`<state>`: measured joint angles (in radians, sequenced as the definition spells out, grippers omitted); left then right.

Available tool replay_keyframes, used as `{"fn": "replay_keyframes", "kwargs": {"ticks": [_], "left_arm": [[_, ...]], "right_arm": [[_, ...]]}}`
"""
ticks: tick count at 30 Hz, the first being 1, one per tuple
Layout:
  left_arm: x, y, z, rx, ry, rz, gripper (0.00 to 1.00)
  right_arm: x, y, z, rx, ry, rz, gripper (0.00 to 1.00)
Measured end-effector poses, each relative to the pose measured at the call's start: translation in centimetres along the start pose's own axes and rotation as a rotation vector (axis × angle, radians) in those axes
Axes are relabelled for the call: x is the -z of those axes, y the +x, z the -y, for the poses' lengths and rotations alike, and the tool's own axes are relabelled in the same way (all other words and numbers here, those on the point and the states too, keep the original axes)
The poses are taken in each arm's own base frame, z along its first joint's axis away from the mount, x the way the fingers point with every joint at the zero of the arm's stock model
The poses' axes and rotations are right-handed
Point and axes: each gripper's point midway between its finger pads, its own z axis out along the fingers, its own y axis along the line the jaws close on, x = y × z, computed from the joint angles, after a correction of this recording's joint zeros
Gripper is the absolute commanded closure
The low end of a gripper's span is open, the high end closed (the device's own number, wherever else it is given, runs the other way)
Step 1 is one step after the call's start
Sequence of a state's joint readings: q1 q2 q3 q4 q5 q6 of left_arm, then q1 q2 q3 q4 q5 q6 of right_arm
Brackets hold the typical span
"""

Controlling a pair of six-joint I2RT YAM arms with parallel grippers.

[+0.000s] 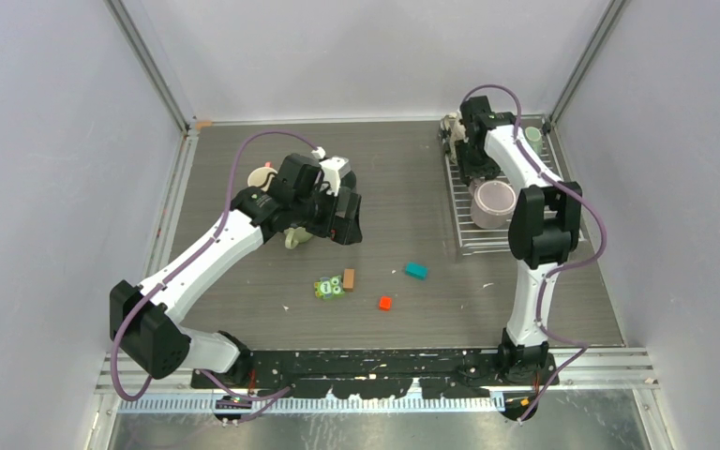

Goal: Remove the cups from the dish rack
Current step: Unload the cup from the dish rack.

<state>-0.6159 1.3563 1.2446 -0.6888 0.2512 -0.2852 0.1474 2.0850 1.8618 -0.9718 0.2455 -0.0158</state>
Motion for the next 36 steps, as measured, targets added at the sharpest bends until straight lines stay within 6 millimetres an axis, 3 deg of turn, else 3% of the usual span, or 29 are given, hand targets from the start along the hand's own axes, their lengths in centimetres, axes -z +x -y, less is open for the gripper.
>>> {"fn": "replay_keyframes", "kwargs": {"ticks": [10,15,26,36], "left_arm": [[0.0,0.0,0.1,0.000,0.004,-0.001,0.00],[0.0,0.0,0.1,0.000,0.008,-0.002,0.00],[0.0,0.1,0.2,0.001,0.011,-0.003,0.00],[-0.2,0.2,0.1,0.005,0.010,-0.011,0.00]], "right_arm": [[2.2,0.0,0.4,-0.021,-0.021,0.039,0.47],[2.0,0.2,0.2,-0.019,-0.035,0.036,0.56],[1.0,1.3,-0.2,-0.012,-0.043,0.007,0.60],[0.9,1.6,0.1,-0.015,-0.033,-0.002,0.75]]}}
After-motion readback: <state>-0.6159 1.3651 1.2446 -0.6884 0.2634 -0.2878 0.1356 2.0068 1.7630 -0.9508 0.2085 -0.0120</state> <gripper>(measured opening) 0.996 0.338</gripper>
